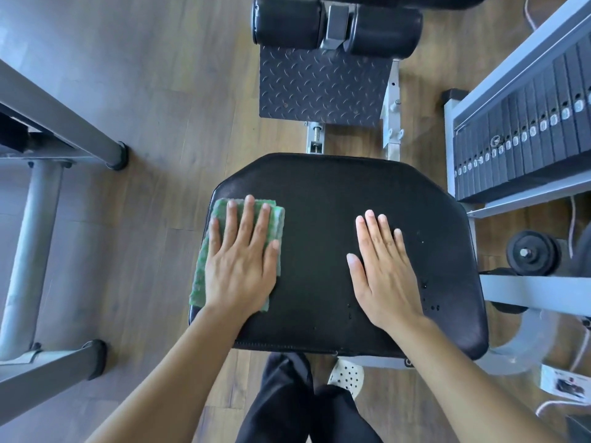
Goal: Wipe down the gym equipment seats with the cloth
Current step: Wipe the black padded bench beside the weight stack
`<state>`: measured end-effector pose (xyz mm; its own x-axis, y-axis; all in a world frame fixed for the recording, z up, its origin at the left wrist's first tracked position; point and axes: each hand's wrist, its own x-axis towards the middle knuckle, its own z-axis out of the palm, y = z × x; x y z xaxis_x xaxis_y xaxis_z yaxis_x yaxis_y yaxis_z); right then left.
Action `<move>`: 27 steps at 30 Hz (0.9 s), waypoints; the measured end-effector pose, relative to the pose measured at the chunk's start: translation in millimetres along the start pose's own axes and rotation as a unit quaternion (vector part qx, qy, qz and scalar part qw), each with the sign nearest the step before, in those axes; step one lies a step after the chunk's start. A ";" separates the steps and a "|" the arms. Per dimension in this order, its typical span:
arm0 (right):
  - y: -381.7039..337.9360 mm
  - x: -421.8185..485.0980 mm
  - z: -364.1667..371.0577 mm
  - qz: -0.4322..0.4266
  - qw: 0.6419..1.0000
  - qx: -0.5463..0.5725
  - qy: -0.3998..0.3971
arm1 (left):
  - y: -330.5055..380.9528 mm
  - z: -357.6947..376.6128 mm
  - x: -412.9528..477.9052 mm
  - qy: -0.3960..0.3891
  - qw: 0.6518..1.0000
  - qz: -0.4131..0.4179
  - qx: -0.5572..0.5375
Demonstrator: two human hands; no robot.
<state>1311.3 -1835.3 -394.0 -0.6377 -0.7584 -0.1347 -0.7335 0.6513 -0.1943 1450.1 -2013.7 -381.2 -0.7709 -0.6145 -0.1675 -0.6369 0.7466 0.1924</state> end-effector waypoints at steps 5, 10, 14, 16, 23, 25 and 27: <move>1.5 -1.5 2.6 0.001 1.000 0.003 0.000 | -3.7 5.2 -43.5 -0.005 0.995 0.101 0.009; 1.7 -1.3 2.9 0.000 1.000 0.006 0.007 | -11.3 0.9 -34.3 0.019 0.999 -0.040 0.003; 0.5 -1.2 1.8 0.000 1.000 0.011 0.002 | 30.8 6.3 -34.4 0.003 1.000 0.017 0.000; 0.7 -1.2 1.3 -0.001 1.000 0.011 -0.002 | 31.8 8.7 -55.6 -0.009 0.996 0.086 0.005; 2.0 -1.0 2.0 0.001 1.000 0.014 -0.006 | 12.0 3.4 -30.3 0.004 1.000 -0.024 0.002; 1.8 -1.0 1.5 0.000 1.000 0.019 -0.007 | 30.5 5.3 -13.8 0.000 0.999 -0.035 -0.006; 2.5 -0.6 -0.1 -0.006 0.999 0.034 -0.004 | 45.9 7.7 -12.1 -0.006 1.000 0.012 -0.002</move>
<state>1309.8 -1833.2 -394.3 -0.6273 -0.7660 -0.1407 -0.7226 0.6398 -0.2617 1430.3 -1970.1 -377.8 -0.7863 -0.5926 -0.1750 -0.6177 0.7607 0.1996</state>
